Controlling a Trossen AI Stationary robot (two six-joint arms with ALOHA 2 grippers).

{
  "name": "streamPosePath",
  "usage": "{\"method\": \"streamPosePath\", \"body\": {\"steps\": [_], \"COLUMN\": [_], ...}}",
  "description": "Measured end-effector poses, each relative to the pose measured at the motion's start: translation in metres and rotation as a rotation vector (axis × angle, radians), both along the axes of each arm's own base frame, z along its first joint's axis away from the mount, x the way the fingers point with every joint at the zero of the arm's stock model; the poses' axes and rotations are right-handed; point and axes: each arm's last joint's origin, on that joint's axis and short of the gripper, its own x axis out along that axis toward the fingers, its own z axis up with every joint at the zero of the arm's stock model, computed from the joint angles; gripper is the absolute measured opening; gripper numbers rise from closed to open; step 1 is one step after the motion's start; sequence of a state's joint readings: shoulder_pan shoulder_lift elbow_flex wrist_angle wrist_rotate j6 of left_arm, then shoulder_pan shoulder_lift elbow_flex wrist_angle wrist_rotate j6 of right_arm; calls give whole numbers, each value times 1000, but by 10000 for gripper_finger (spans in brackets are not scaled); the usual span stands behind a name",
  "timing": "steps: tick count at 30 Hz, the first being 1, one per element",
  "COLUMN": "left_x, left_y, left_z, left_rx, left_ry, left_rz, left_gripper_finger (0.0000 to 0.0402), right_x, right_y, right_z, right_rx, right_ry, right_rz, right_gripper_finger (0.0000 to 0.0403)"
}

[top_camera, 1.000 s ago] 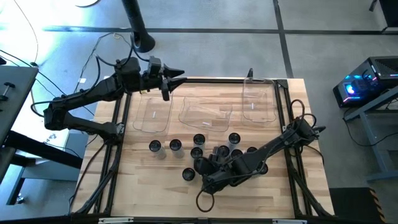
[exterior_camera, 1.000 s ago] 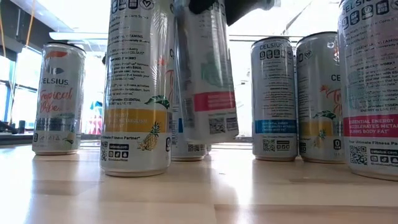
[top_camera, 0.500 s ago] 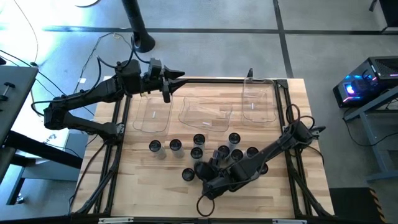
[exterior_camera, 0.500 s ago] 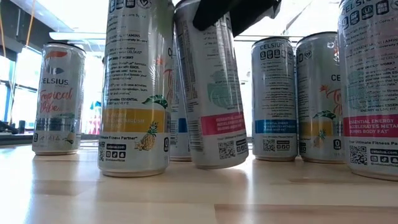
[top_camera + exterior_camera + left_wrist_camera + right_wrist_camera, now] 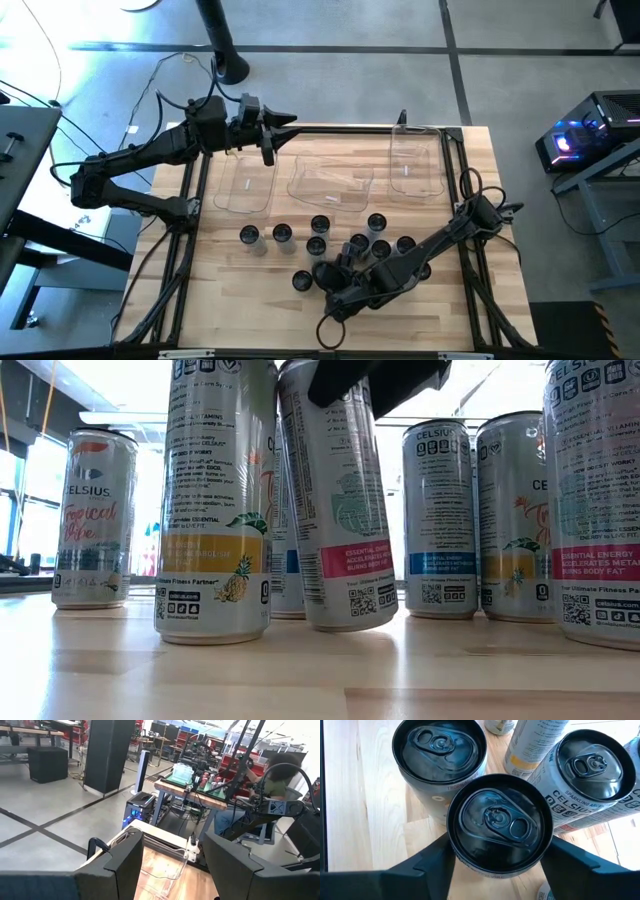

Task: Sort soda cans
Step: Move the white-pink soda can to the bottom center of the table

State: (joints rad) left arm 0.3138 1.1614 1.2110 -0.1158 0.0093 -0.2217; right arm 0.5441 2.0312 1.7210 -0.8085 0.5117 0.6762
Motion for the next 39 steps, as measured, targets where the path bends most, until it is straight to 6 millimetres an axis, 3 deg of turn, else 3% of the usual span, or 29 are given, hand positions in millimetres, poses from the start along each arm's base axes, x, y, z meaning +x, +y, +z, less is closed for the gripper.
{"method": "streamPosePath", "body": {"steps": [8, 39], "left_x": [0, 0], "left_y": [0, 0], "left_z": [0, -4], "left_rx": [25, 18], "left_ry": [7, 53], "left_rz": [-2, -4], "left_gripper_finger": [200, 200], "right_x": [2, -4], "right_y": [-4, -7], "right_z": [0, 9], "right_rx": [1, 23], "right_ry": [5, 100], "right_rz": [-8, -31], "right_gripper_finger": [271, 275]}}
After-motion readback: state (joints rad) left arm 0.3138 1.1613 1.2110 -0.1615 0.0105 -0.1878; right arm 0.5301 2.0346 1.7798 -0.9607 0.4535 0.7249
